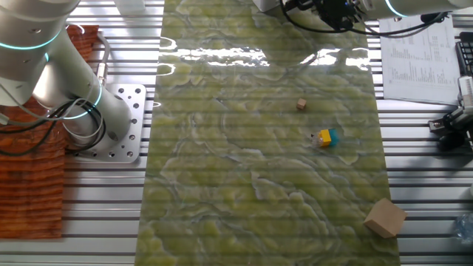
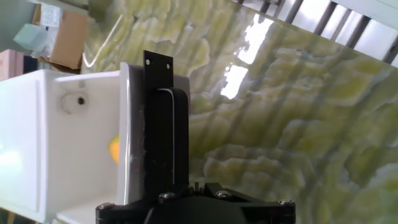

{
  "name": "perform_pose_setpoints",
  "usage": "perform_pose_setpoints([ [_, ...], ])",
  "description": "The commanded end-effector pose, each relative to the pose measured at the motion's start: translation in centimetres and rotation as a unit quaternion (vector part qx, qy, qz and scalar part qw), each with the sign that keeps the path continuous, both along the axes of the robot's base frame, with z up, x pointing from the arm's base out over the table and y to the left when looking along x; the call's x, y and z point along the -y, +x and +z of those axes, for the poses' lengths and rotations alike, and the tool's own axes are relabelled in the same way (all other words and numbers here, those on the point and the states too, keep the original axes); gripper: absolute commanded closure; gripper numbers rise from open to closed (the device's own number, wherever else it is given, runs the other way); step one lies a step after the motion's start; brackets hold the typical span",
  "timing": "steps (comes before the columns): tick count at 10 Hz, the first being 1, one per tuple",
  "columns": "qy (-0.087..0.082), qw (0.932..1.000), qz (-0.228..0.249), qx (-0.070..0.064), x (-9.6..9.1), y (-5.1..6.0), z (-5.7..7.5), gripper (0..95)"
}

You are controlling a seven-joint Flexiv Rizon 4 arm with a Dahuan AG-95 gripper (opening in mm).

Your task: Put things in the drawer

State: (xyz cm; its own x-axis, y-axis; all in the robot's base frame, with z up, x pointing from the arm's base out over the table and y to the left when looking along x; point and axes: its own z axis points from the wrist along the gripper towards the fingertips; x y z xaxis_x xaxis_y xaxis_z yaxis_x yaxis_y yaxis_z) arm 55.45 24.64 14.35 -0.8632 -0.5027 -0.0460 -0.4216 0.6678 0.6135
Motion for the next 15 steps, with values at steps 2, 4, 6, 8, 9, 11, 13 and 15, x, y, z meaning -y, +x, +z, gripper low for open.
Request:
perform_pose_setpoints([
  [2, -0.011, 0.9999, -0.004, 0.0, 0.4, 0.3, -0.3, 95.0],
  [4, -0.007, 1.0, 0.001, 0.004, 1.3, 1.1, -0.9, 95.0],
  [6, 0.012, 0.9999, 0.007, 0.006, 1.9, 1.7, -2.6, 95.0],
  [8, 0.019, 0.9998, 0.007, -0.005, 1.5, 1.5, -3.2, 95.0],
  [9, 0.034, 0.9994, 0.007, -0.008, 1.4, 1.5, -3.5, 95.0],
  [11, 0.057, 0.9983, 0.01, -0.009, 1.3, 1.4, -3.8, 95.0],
  [13, 0.071, 0.9974, 0.01, -0.009, 1.0, 1.2, -4.0, 95.0],
  [15, 0.079, 0.9968, 0.012, -0.008, 0.7, 1.0, -4.1, 95.0],
])
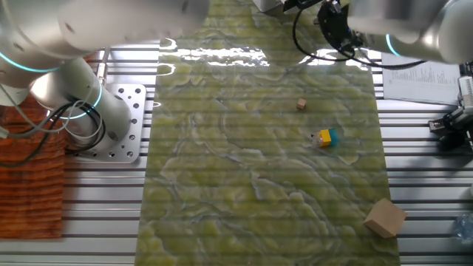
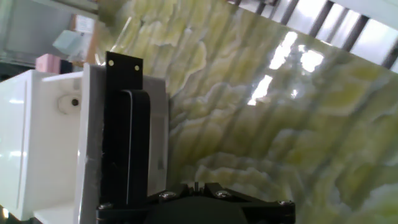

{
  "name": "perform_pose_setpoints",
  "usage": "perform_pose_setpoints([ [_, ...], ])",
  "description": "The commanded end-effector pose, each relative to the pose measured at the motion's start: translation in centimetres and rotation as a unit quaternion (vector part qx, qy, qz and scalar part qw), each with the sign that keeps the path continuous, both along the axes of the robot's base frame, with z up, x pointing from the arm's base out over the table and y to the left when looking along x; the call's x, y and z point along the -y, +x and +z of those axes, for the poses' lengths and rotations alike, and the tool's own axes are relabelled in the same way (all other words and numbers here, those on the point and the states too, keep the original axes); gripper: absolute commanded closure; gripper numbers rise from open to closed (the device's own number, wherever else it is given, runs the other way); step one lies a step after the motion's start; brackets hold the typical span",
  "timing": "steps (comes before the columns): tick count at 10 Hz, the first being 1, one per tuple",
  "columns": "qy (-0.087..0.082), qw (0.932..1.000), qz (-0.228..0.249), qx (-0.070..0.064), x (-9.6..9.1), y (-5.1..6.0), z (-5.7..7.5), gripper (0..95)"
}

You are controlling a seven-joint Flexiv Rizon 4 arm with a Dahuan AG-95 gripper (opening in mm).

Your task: Put things in the drawer

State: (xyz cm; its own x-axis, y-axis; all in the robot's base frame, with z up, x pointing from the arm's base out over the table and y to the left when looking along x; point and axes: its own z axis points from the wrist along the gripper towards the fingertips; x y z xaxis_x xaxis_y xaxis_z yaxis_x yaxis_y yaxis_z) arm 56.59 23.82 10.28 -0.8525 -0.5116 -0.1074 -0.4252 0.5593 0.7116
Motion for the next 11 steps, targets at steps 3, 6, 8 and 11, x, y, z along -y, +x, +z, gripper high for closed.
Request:
perform_pose_setpoints([
  [3, 0.035, 0.9994, 0.005, 0.003, -0.4, -0.3, -0.1, 95.0],
  [6, 0.063, 0.998, 0.007, 0.003, -0.6, -0.5, 0.4, 95.0],
  [8, 0.062, 0.9981, 0.006, -0.005, -0.8, -0.7, 1.2, 95.0],
  [11, 0.063, 0.998, 0.005, -0.006, -1.1, -1.0, 1.8, 95.0],
])
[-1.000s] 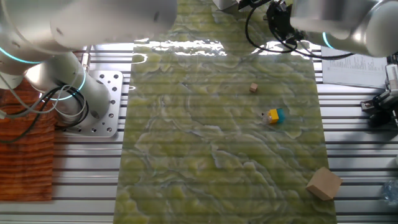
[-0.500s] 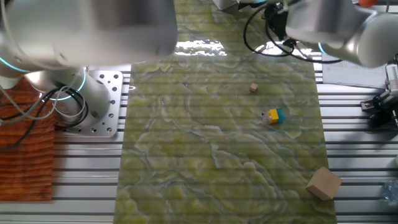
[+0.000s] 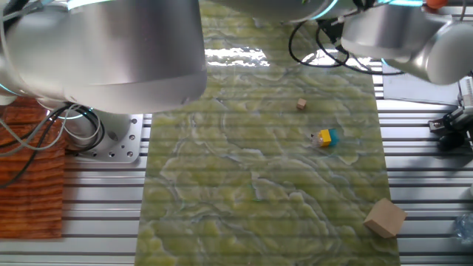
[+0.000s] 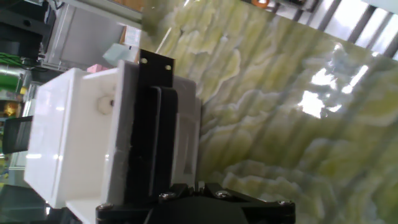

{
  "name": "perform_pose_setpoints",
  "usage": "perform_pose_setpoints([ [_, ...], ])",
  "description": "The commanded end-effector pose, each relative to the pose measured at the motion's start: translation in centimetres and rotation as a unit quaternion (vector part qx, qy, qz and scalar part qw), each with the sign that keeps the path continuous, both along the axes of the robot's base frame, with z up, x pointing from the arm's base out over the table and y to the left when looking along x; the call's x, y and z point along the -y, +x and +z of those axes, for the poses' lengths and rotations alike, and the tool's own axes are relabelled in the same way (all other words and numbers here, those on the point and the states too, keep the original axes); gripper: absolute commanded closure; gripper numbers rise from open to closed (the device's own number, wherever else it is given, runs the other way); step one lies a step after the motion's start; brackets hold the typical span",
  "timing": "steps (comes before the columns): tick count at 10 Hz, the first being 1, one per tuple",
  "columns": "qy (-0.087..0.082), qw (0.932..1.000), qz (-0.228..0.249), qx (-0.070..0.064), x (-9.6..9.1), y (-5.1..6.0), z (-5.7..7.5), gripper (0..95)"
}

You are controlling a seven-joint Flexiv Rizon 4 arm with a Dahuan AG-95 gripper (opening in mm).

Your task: Put things in the drawer

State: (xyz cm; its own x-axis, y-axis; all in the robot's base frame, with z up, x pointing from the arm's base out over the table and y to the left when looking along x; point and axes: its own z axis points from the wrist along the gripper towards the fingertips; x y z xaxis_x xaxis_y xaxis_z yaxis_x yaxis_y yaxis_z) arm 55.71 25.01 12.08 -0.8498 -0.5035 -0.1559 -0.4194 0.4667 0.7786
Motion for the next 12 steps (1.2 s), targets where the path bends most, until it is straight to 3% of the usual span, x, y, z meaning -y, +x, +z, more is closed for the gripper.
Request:
perform_pose_setpoints([
  [1, 0.007, 1.0, 0.001, 0.001, 0.03, -0.11, -0.04, 95.0],
  [5, 0.037, 0.9993, 0.006, 0.004, -0.15, -0.24, -0.17, 95.0],
  [12, 0.044, 0.999, 0.008, 0.003, -0.5, -0.52, -0.06, 95.0],
])
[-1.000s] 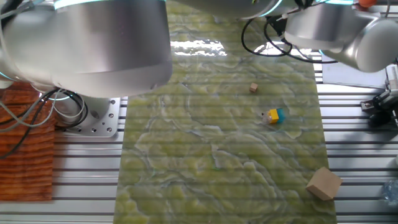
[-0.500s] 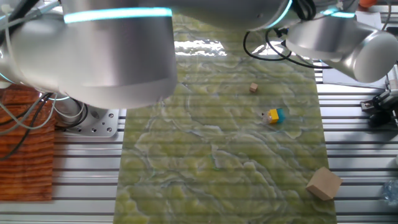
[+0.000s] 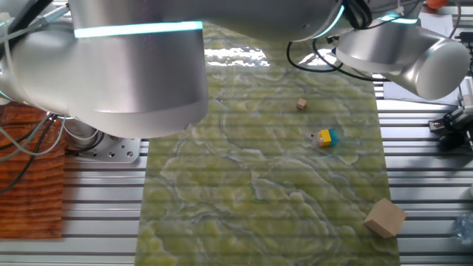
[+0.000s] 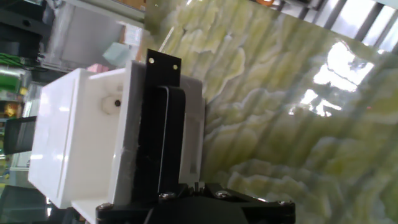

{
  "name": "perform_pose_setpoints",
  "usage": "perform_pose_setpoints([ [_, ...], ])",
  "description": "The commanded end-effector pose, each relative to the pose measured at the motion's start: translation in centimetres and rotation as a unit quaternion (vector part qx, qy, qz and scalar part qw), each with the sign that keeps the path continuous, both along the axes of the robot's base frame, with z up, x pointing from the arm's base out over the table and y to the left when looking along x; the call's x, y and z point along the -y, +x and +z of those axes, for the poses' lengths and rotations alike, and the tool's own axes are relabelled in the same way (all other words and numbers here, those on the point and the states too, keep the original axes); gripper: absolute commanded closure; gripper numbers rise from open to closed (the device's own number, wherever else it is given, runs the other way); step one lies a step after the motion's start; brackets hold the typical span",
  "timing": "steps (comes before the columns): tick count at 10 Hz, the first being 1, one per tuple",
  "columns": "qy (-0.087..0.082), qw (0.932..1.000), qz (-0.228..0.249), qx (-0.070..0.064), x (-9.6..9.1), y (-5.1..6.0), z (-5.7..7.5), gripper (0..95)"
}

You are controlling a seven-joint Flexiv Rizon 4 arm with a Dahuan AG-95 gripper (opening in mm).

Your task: Put things in the drawer

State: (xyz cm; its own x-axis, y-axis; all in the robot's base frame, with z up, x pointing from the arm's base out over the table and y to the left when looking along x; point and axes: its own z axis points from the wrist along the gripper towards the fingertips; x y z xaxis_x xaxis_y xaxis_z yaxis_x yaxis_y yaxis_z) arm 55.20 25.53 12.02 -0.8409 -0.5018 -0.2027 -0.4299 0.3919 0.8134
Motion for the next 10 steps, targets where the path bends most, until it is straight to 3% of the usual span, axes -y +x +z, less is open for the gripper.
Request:
perform_pose_setpoints([
  [1, 0.003, 1.0, 0.0, 0.0, 0.0, 0.0, 0.0, 95.0],
  [7, -0.002, 0.9999, -0.01, -0.013, -0.3, -0.5, 1.1, 95.0],
  [10, -0.004, 0.9999, -0.011, -0.01, -0.4, -0.5, 1.2, 95.0],
])
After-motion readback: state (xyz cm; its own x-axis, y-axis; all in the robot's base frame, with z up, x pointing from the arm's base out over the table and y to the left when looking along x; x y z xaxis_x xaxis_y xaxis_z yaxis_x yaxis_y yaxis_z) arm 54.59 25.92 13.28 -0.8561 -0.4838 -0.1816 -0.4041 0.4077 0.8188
